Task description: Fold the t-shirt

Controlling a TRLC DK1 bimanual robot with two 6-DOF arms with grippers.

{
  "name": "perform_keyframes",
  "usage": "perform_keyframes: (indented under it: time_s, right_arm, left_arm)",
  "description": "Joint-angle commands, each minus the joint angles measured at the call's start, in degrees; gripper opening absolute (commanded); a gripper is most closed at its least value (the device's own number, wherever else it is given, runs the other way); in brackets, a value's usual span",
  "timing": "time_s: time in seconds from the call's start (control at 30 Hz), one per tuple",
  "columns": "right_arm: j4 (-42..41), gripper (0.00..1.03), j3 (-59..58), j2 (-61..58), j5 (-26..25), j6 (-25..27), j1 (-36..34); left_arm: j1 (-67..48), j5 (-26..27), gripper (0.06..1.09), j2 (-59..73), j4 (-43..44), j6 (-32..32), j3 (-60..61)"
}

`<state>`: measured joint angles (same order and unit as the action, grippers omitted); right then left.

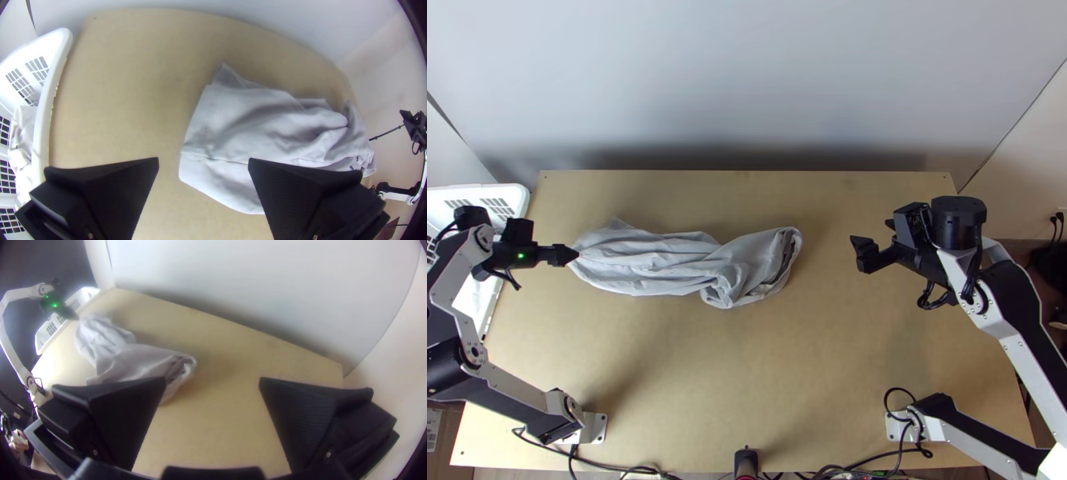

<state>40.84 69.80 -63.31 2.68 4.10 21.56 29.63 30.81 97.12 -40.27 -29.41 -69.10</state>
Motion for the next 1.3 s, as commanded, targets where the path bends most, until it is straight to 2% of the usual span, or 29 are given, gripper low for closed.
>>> perform_keyframes:
  time_s: [0.0, 0.27, 0.3, 0.4, 0.57, 0.67, 0.73, 0.97, 1.0, 1.07, 1.1, 1.17, 1.2, 1.27]
  right_arm:
    - [0.1, 0.98, -0.3, 0.5, 0.3, 0.6, 0.0]
    - [0.2, 0.98, -0.4, 0.5, 0.3, 1.0, -0.5]
    - [0.2, 0.98, -0.4, 0.5, 0.3, 1.0, -0.6]
    - [0.2, 0.98, -0.5, 0.4, 0.3, 1.0, -0.7]
    - [0.2, 0.98, -0.2, 0.1, 0.3, 1.0, -0.7]
    - [0.1, 0.98, -0.2, 0.0, 0.3, 1.1, -0.7]
    - [0.1, 0.98, -0.1, -0.1, 0.3, 1.1, -0.7]
    - [0.1, 0.98, 0.2, -0.4, 0.3, 1.4, -1.3]
    - [0.1, 0.98, 0.2, -0.4, 0.3, 1.4, -1.5]
    - [0.1, 0.98, 0.1, -0.4, 0.3, 1.4, -1.5]
    - [0.1, 0.98, 0.1, -0.3, 0.3, 1.4, -1.5]
    - [0.1, 0.98, 0.2, -0.3, 0.3, 1.4, -1.5]
    - [0.1, 0.98, 0.1, -0.4, 0.4, 1.4, -1.5]
    - [0.1, 0.98, 0.1, -0.3, 0.3, 1.4, -1.5]
  left_arm:
    - [-1.1, 1.3, 1.04, 2.4, 3.5, -0.3, -0.2]
    - [-1.4, 1.5, 1.03, 5.8, 3.4, 1.3, -2.3]
    - [-1.4, 1.5, 1.01, 6.3, 3.2, 1.3, -2.4]
    - [-1.3, 2.9, 0.85, 7.2, 2.8, 1.2, -2.9]
    - [-0.7, 4.7, 0.67, 7.6, 2.7, 1.5, -3.2]
    - [-0.2, 4.9, 0.47, 7.8, 2.7, 1.6, -3.5]
    - [0.0, 4.9, 0.43, 8.0, 2.7, 1.9, -3.8]
    - [0.3, 4.9, 0.44, 8.6, 0.9, 2.1, -4.7]
    - [0.3, 4.8, 0.48, 8.7, 0.2, 1.8, -5.0]
    - [0.3, 4.8, 0.80, 8.7, -1.0, 1.6, -5.3]
    - [0.4, 4.8, 0.88, 8.7, -1.8, 1.4, -5.4]
    - [0.7, 4.7, 0.92, 8.6, -3.1, 0.9, -5.4]
    - [0.9, 4.7, 0.99, 8.5, -3.9, 0.3, -5.4]
    - [1.0, 4.6, 0.99, 8.1, -5.0, 0.0, -5.4]
